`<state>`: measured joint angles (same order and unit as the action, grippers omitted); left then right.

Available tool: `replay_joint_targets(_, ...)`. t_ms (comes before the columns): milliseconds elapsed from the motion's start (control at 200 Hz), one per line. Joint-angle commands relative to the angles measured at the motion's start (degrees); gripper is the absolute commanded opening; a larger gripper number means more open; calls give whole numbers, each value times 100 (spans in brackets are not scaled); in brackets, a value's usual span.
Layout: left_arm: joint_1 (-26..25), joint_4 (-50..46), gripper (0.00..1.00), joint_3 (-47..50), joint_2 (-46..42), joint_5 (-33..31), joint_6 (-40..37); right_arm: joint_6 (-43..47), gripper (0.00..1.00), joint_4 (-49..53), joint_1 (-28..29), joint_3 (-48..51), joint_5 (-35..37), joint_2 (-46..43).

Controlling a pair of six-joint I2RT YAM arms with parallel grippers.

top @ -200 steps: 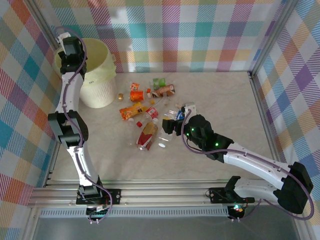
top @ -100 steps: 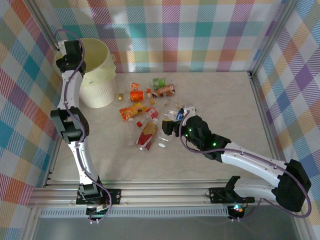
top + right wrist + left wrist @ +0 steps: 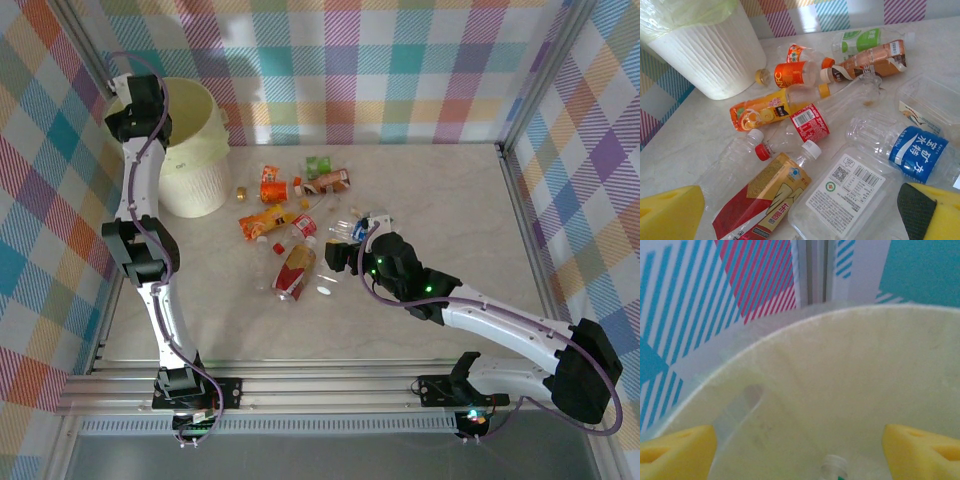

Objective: Put the plastic bottles in the bin

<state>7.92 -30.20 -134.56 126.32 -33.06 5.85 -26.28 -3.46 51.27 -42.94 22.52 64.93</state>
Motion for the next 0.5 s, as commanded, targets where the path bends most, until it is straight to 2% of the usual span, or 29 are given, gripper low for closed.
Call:
replay_joint_targets(0,-61,-175,88,-300,-50,133,40,-74,100,51,33,40,140,-103)
replay_joint_targets(125,-148,-298,91,-512,-188,390,78,-87,100,126,37,40,154,-146)
replay_joint_targets(255,-243,-458,94,-536,-463,965,204,-146,100,119,33,121,276,-198)
replay_joint_targets(320,-322,-511,100,-536,-600,1142,203,-176,100,124,37,154,334,-208)
replay_joint_targets(495,-587,-710,100,-460,-995,1518,265,-305,100,292,28,157,581,-200)
